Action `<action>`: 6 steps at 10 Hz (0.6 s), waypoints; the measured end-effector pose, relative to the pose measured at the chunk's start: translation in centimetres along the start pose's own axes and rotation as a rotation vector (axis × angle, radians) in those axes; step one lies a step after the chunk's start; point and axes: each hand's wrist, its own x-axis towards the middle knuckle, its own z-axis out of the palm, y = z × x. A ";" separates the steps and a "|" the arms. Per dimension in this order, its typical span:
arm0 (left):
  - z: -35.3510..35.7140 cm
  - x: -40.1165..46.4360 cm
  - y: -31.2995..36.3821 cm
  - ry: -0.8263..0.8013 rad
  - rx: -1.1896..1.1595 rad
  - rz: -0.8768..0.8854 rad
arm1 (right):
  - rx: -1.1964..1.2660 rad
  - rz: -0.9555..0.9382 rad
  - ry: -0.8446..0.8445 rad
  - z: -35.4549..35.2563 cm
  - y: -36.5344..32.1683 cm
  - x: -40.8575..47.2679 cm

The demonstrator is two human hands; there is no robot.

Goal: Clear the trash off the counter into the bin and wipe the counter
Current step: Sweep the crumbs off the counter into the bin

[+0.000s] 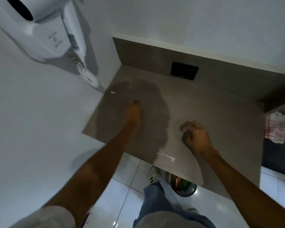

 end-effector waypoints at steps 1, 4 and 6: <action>-3.3 4.0 -5.8 0.026 -0.047 -0.109 | 0.139 -0.233 0.124 1.9 -3.6 0.8; -2.9 10.8 -11.5 -0.069 -0.204 -0.152 | 0.103 -0.291 0.170 3.8 -6.4 2.6; -0.7 9.6 -12.6 -0.075 0.002 0.091 | 0.094 -0.133 0.181 1.8 -5.1 1.8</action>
